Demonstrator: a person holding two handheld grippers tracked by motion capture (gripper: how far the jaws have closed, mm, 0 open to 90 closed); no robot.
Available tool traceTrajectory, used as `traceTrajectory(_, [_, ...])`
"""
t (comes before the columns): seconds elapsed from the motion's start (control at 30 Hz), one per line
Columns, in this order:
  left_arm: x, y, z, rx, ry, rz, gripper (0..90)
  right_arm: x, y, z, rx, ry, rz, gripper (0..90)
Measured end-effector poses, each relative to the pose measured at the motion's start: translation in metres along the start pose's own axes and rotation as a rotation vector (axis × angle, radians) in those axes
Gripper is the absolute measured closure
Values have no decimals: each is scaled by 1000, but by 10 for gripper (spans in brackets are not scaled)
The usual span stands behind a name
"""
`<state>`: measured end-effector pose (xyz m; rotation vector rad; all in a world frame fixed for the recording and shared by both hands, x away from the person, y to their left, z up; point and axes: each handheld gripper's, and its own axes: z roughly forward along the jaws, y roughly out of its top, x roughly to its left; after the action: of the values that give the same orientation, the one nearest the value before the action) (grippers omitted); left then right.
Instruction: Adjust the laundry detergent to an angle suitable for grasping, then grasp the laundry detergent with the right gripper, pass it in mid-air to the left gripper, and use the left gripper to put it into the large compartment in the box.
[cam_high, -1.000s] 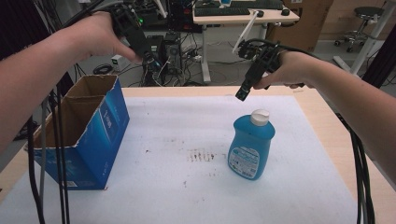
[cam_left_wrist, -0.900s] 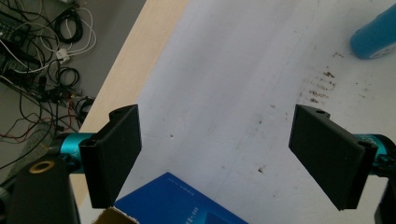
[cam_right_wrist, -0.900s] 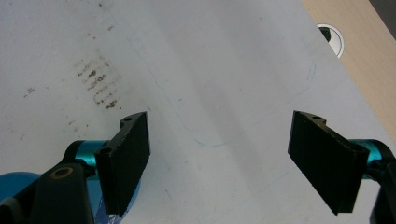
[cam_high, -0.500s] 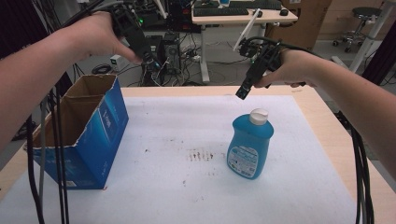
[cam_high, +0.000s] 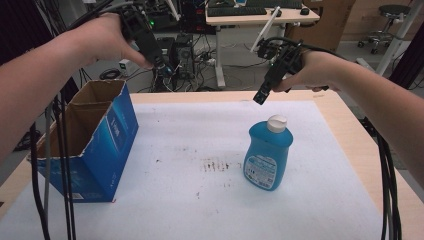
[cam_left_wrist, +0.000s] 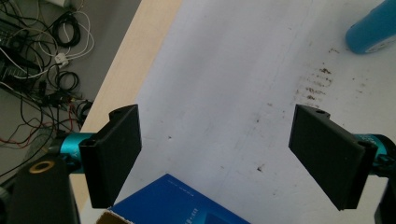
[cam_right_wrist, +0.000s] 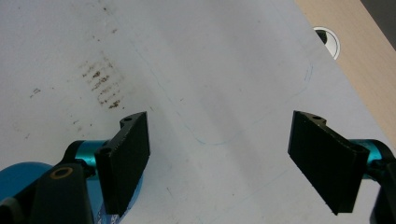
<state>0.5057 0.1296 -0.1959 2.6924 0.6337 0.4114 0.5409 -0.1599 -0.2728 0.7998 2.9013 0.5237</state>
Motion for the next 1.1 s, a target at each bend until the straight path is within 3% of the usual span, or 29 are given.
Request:
traceTrajectory(0.57, [-6, 4, 1, -1, 2, 23, 172, 2, -2, -5, -14, -5, 2, 203])
traceTrajectory(0.87, [-11, 3, -3, -3, 0, 43, 172, 5, -7, -15, -48, -10, 10, 203])
traceTrajectory(1.1, [-12, 1, -4, -11, -3, 50, 172, 2, -15, -28, -108, -9, 25, 203])
